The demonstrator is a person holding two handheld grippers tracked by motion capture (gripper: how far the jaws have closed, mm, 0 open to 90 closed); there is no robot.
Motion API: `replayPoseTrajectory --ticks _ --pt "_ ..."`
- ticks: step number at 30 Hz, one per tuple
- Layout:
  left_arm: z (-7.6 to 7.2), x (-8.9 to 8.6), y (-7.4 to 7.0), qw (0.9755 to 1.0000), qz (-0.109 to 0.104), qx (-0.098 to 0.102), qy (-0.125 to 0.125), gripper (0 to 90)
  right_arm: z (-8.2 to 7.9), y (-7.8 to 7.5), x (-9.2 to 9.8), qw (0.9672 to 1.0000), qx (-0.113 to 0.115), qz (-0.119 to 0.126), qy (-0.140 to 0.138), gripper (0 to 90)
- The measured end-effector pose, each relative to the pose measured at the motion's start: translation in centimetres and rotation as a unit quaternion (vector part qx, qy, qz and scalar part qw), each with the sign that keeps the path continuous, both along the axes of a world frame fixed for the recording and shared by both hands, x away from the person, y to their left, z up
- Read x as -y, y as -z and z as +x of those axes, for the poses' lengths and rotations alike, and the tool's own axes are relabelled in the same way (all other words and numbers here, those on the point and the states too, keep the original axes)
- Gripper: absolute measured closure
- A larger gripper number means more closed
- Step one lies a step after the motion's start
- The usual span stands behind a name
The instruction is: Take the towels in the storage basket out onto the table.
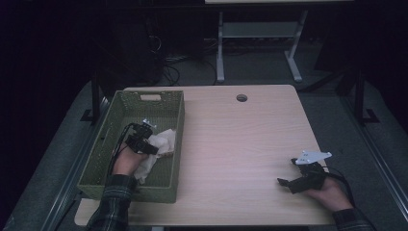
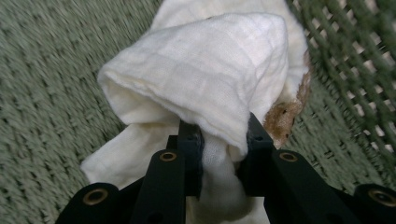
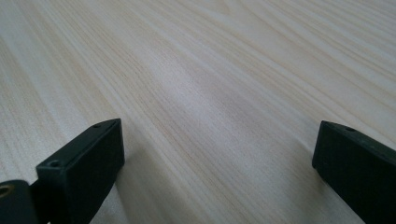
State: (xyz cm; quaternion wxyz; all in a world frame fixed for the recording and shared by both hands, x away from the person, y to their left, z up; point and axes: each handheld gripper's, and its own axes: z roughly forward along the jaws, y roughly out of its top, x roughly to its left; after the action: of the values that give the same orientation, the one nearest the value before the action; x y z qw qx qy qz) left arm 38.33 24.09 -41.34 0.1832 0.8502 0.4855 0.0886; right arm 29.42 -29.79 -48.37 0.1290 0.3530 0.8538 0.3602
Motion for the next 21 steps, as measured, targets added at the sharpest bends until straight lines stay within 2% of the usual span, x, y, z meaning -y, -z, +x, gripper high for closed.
replayPoseTrajectory --ticks 1,2,3,4,5,6,8,10,14,15,16,18,19,21 --pt "0.0 0.0 0.0 1.0 0.0 0.0 0.0 74.0 0.0 0.0 0.0 1.0 0.0 0.0 0.0 1.8" --pt "-0.2 -0.2 -0.5 0.9999 -0.01 0.012 -0.003 74.0 0.0 0.0 0.0 1.0 0.0 0.0 0.0 1.8" --pt "-0.2 -0.2 -0.5 0.9999 -0.01 0.012 -0.003 74.1 0.0 0.0 0.0 1.0 0.0 0.0 0.0 1.8" --pt "-0.4 -0.5 -1.0 0.9994 -0.022 0.025 -0.008 74.1 0.0 0.0 0.0 1.0 0.0 0.0 0.0 1.8" --pt "-0.4 -0.5 -1.0 0.9994 -0.022 0.025 -0.008 74.0 0.0 0.0 0.0 1.0 0.0 0.0 0.0 1.8" --pt "-0.6 -0.6 -1.3 0.9986 -0.036 0.037 -0.012 74.0 0.0 0.0 0.0 1.0 0.0 0.0 0.0 1.8" --pt "-0.9 -0.9 -1.8 0.9973 -0.051 0.051 -0.012 74.0 0.0 0.0 0.0 1.0 0.0 0.0 0.0 1.8" --pt "-1.1 -1.0 -2.2 0.9965 -0.058 0.06 -0.011 74.1 0.0 0.0 0.0 1.0 0.0 0.0 0.0 1.8" --pt "-1.7 -1.5 -3.1 0.9925 -0.085 0.087 -0.013 74.3 0.0 0.0 0.0 1.0 0.0 0.0 0.0 1.8" --pt "-1.7 -1.5 -3.1 0.9925 -0.085 0.087 -0.013 74.4 0.0 0.0 0.0 1.0 0.0 0.0 0.0 1.8" --pt "-1.9 -1.8 -3.5 0.9904 -0.097 0.097 -0.017 74.5 0.0 0.0 0.0 1.0 0.0 0.0 0.0 1.8" --pt "-2.2 -2.1 -3.9 0.9883 -0.107 0.107 -0.02 74.6 0.0 0.0 0.0 1.0 0.0 0.0 0.0 1.8" --pt "-2.2 -2.1 -3.9 0.9883 -0.107 0.107 -0.02 74.7 0.0 0.0 0.0 1.0 0.0 0.0 0.0 1.8" --pt "-2.6 -2.4 -4.4 0.9854 -0.117 0.121 -0.024 74.9 0.0 0.0 0.0 1.0 0.0 0.0 0.0 1.8"
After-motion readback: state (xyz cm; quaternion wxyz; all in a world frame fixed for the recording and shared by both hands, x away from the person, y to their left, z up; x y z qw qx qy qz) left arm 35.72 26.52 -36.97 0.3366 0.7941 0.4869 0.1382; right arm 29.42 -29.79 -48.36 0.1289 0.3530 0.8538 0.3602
